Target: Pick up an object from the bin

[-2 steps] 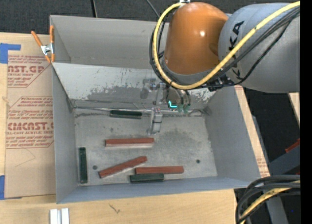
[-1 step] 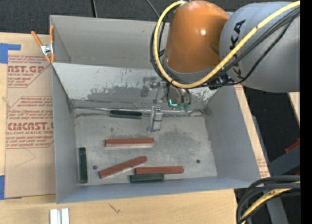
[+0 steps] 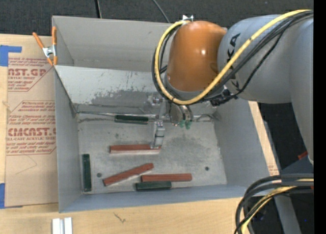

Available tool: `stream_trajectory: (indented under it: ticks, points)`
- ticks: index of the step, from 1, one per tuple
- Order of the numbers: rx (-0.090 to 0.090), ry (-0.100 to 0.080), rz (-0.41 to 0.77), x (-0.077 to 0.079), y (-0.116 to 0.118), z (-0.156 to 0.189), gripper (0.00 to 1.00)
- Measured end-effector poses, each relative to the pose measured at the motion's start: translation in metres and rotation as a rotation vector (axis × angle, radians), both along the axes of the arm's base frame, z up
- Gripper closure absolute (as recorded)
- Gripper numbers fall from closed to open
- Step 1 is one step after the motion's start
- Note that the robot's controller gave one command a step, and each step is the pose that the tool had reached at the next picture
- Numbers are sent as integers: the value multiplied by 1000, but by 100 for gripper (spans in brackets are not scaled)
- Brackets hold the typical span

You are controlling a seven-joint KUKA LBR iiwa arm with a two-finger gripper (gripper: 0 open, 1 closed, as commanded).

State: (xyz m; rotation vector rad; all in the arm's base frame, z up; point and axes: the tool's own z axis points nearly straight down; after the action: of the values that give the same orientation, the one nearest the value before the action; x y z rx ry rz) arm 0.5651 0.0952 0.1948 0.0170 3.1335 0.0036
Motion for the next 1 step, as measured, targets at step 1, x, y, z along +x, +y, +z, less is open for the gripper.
stream_trajectory:
  ticks: [1]
  points:
    - [-2, 6, 24, -44, -14, -65, 0]
